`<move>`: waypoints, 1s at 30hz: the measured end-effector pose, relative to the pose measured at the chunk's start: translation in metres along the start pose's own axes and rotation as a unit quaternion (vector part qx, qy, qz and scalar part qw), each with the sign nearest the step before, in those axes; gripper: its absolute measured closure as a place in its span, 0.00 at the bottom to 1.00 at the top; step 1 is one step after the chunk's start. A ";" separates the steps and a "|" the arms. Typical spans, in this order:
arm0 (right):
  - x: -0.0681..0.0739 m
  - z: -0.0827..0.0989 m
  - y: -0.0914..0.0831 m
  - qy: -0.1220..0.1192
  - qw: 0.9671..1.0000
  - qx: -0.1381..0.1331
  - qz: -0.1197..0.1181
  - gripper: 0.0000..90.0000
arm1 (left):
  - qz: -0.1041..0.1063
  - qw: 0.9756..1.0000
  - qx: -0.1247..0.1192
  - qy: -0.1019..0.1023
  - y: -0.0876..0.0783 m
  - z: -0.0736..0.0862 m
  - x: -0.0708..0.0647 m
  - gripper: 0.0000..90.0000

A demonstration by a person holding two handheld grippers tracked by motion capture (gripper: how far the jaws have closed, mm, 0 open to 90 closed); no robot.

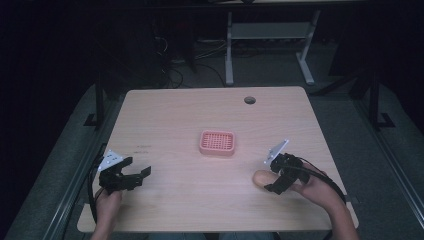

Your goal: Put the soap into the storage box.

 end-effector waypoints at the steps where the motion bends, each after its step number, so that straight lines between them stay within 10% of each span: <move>1: -0.001 -0.001 0.001 -0.003 1.000 0.003 -0.001 0.20 | 0.000 1.000 0.000 0.000 0.000 0.000 0.000 0.16; 30: -0.008 -0.004 0.022 0.008 0.998 0.056 -0.008 0.28 | 0.000 1.000 0.000 0.001 -0.001 -0.001 0.000 0.16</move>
Point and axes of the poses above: each handheld gripper's, and its own axes: y roughly forward along the jaws, z roughly out of its underside, x roughly to its left, the point moved 4 cm from there along y, roughly forward along the jaws, and after that the axes turned 15 degrees about -z, right-handed, at the moved point
